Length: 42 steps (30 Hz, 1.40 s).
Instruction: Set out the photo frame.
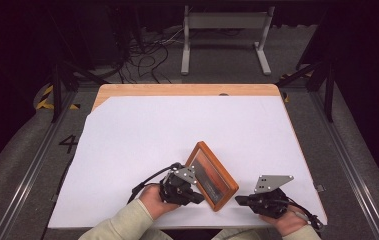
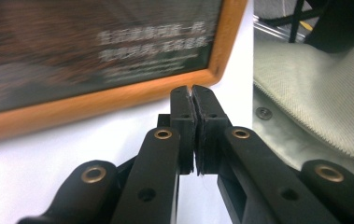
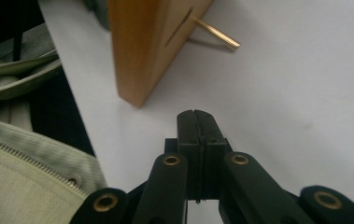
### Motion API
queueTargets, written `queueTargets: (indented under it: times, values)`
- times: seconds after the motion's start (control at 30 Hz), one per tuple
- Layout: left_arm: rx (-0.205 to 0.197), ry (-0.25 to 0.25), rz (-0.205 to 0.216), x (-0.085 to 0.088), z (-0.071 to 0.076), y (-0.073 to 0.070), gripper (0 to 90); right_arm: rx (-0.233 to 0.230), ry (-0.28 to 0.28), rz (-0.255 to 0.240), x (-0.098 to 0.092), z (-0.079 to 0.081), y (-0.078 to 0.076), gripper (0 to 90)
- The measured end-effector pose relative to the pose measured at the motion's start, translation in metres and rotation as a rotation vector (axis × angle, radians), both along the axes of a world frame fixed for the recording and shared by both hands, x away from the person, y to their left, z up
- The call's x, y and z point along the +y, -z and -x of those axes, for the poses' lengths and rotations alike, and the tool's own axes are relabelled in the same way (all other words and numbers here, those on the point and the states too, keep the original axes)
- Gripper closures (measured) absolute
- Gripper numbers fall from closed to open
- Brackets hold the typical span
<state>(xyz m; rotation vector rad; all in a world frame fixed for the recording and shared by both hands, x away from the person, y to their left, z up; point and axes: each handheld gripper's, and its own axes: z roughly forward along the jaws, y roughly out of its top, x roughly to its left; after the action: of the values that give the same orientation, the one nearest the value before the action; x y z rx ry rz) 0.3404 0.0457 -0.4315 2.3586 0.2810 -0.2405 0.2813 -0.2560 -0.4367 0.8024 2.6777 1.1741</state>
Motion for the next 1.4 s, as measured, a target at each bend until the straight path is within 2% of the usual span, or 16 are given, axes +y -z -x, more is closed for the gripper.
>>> queueTargets:
  times: [0.23,0.33,0.53,0.77,0.93,1.13,1.3,1.4]
  values:
    - [0.003,-0.082,0.038,0.025,-0.011,-0.007,86.8,0.013,-0.057,-0.017,0.012,0.007,0.0,90.0]
    - [0.001,-0.093,0.047,0.03,-0.014,-0.008,86.6,0.009,-0.074,-0.026,0.015,0.009,-0.001,90.0]
    - [-0.012,-0.135,0.06,0.043,-0.018,-0.012,86.4,0.004,-0.115,-0.081,0.026,0.014,-0.006,90.0]
    - [-0.021,-0.14,0.062,0.046,-0.02,-0.012,86.4,0.002,-0.124,-0.092,0.036,0.015,0.0,90.0]
    - [-0.017,-0.14,0.062,0.045,-0.019,-0.012,86.4,0.014,-0.093,-0.091,0.041,0.014,0.007,90.0]
    - [-0.017,-0.138,0.061,0.045,-0.019,-0.012,86.4,0.013,-0.097,-0.091,0.045,0.014,0.012,90.0]
    - [-0.018,-0.142,0.061,0.046,-0.019,-0.012,86.4,-0.013,-0.124,-0.092,0.044,0.014,0.014,90.0]
    - [-0.016,-0.142,0.062,0.046,-0.019,-0.012,86.4,-0.034,-0.139,-0.077,0.045,0.014,0.014,90.0]
